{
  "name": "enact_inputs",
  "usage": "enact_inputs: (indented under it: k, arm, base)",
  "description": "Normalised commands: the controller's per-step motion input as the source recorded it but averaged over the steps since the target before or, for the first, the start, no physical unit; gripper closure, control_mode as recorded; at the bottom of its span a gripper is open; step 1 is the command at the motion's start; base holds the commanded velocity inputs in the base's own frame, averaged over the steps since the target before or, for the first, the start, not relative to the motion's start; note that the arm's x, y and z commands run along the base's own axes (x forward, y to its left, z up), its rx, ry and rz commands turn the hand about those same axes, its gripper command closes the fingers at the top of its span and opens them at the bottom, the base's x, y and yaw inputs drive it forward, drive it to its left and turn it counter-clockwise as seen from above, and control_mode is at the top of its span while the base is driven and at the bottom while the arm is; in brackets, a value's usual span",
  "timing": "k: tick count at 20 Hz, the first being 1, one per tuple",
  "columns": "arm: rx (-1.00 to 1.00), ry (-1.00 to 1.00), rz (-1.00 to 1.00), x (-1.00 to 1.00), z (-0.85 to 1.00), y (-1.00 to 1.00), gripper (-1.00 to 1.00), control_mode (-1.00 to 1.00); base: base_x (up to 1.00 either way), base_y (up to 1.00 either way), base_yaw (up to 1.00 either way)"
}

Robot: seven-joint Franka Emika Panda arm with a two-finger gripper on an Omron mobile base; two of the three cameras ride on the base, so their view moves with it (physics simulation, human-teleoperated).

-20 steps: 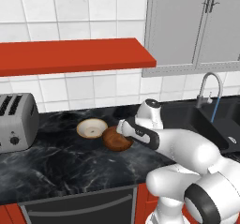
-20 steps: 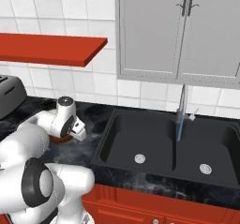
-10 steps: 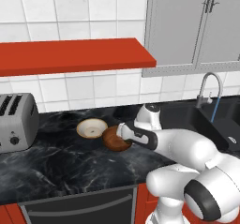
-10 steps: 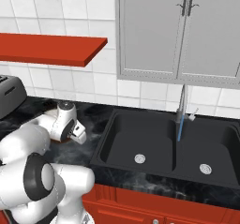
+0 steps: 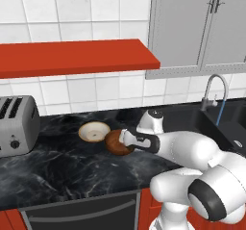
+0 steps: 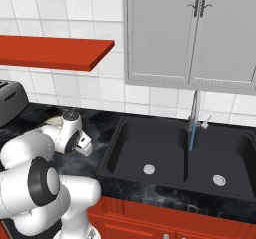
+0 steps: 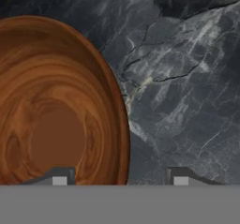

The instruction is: Rinse each bowl for a few seconds and place them down in the sink or on the counter.

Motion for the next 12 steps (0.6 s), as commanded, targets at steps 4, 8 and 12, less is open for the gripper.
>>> enact_inputs:
  k: [4,8,12]
  arm:
    - [0.00,0.00,0.00,0.00,-0.09,0.00,1.00,-1.00]
    - [0.00,0.00,0.00,0.00,-0.05,0.00,1.00,-1.00]
    - [0.00,0.00,-0.04,-0.04,0.00,-0.01,1.00,-1.00]
  base:
    - [0.00,0.00,0.00]
    - [0.00,0.00,0.00]
    - [0.00,0.00,0.00]
